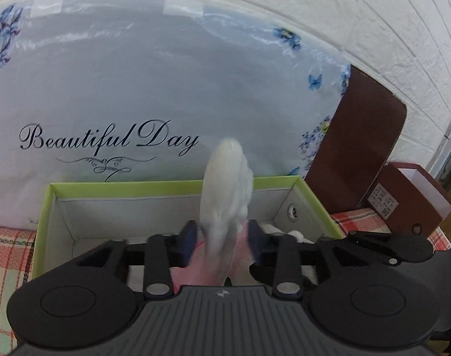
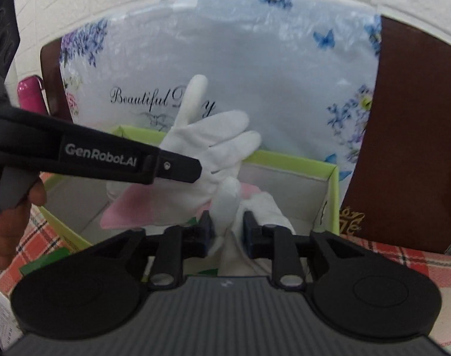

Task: Organize objects
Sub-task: 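Carry the gloves into the lime-green box and open both grippers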

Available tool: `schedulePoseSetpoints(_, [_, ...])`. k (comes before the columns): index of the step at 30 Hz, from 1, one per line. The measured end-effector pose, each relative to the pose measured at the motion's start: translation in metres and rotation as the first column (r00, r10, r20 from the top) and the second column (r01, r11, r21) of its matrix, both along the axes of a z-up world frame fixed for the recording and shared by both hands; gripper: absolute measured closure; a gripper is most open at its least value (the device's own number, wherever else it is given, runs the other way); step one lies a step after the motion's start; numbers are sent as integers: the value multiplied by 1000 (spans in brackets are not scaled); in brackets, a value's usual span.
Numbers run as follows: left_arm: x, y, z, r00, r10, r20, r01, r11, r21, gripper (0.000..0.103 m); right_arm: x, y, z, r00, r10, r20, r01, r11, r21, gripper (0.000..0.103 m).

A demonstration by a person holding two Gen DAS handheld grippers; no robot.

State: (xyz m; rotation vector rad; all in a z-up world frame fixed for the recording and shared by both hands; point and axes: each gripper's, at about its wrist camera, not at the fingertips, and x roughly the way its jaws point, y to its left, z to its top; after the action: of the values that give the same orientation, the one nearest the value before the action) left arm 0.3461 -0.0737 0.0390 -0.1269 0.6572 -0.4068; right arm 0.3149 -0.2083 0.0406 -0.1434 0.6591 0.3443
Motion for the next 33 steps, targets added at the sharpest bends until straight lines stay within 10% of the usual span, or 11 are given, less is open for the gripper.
schedulePoseSetpoints(5, [-6,12,-2,997,38,74,-38,999,1,21,2,-4,-3,1000,-25,7,25,1000,0,18])
schedulePoseSetpoints(11, [-30,19,21,993,54,109,-52,998,-24,21,-27,-18,28,993,-46,106,42,998,40,2])
schedulePoseSetpoints(22, [-136,21,68,977,131,167,-145,986,80,19,-130,-45,83,966,-144,215,105,978,182,0])
schedulePoseSetpoints(33, [-230,26,35,972,181,151,-207,961,181,14,-232,-44,46,964,-227,141,198,961,194,0])
